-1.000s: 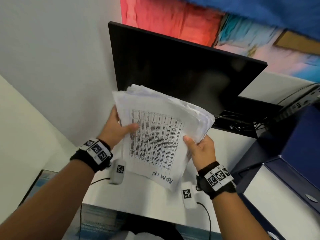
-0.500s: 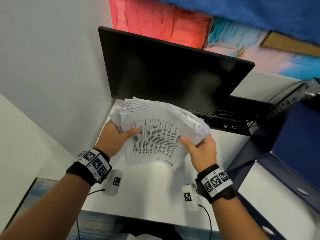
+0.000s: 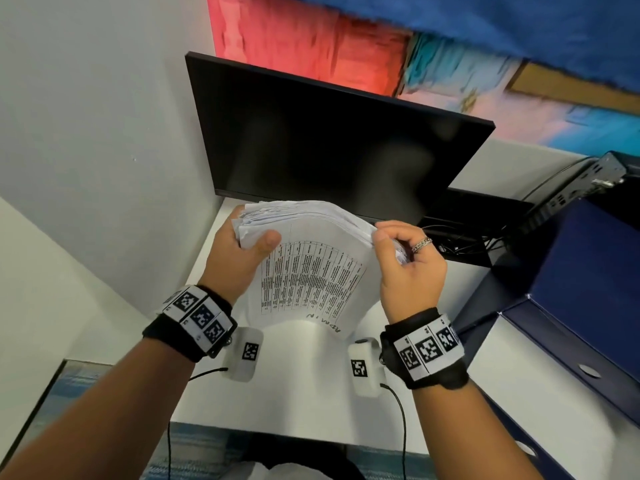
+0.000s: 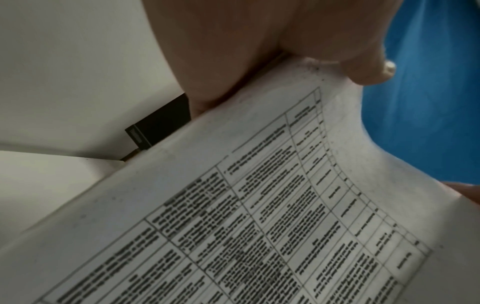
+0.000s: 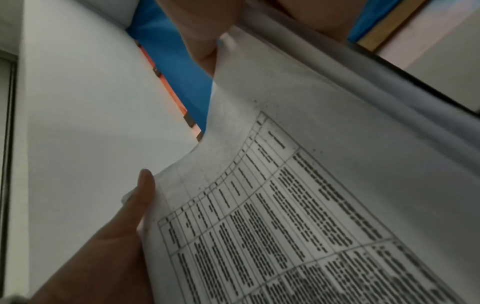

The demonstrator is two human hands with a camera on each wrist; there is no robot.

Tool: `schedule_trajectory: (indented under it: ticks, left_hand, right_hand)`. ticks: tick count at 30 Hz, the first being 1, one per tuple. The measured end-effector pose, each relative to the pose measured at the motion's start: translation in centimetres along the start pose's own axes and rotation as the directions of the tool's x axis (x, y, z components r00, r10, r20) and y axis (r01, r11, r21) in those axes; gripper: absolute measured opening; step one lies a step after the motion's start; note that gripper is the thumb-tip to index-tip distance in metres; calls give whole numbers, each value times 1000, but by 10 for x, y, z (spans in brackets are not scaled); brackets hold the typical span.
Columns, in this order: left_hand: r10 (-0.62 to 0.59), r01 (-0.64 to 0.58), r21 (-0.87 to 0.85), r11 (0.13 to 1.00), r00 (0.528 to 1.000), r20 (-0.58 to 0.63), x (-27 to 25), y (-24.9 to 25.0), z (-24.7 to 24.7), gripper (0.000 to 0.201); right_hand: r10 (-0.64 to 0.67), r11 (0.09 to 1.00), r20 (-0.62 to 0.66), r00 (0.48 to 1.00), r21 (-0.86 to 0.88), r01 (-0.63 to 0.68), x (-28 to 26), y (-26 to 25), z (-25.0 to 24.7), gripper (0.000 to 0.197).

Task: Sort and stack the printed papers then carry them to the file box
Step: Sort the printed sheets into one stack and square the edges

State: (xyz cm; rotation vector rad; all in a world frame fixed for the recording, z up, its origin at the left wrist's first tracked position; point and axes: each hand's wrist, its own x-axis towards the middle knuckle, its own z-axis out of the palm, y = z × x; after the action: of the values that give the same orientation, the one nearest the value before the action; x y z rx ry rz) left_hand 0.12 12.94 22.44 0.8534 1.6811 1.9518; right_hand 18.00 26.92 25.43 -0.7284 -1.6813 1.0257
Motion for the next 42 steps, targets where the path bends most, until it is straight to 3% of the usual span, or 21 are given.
schedule_trajectory:
  ticks: [6,9,14,18,21,24,28,31,33,34,36,38,42]
  left_hand:
    - [-9,10,18,1000,999,-44,0,0,0,65]
    - [0,2,59,998,999,-41,1,1,1,59]
    - [19,-15,111,994,999,-33,2,2,-1,55]
    - [50,-48,112,993,999,-21,3,3,-1,40]
    - [79,-79,96,992,997,5,2,3,3,50]
    - [70,-72,78,994,997,22,4,3,1,60]
    - [63,-66,111,992,998,24,6,1,-3,58]
    - [62,-59,168,984,998,-8,8,0,-6,53]
    - [53,-46,187,981,998,-30,9,-2,-8,46]
    - [35,-28,176,984,999,-36,10,-2,-9,42]
    - [6,-1,161,987,999,-32,13,1,-6,41]
    - [27,-23,199,980,1000,-15,16,10,-2,40]
    - [128,-125,204,971,992,-1,19,26,-10,22]
  right_hand:
    - [59,991,-60,996,-114,-66,1,-2,-5,19]
    - [103,994,-72,992,-26,-105,-1,-3,-4,34]
    - [47,997,-46,998,-55,-50,-1,-3,0,8]
    - [36,999,-98,995,-23,-39,-1,0,-2,16]
    - [23,1000,-63,998,-8,-24,-2,-1,1,16]
    - [102,992,-93,990,89,-94,-1,1,2,25]
    - [127,973,-45,991,201,-115,-1,2,0,17]
    - [59,970,68,996,232,-73,-4,6,-5,55]
    - [118,959,119,986,245,-144,-6,16,-10,80]
    - [185,951,127,974,227,-210,-7,20,-11,82]
    - [302,931,148,942,170,-325,-4,23,-10,59]
    - [333,922,189,924,140,-361,1,22,-9,35]
    - [211,951,190,959,184,-246,10,12,-14,29]
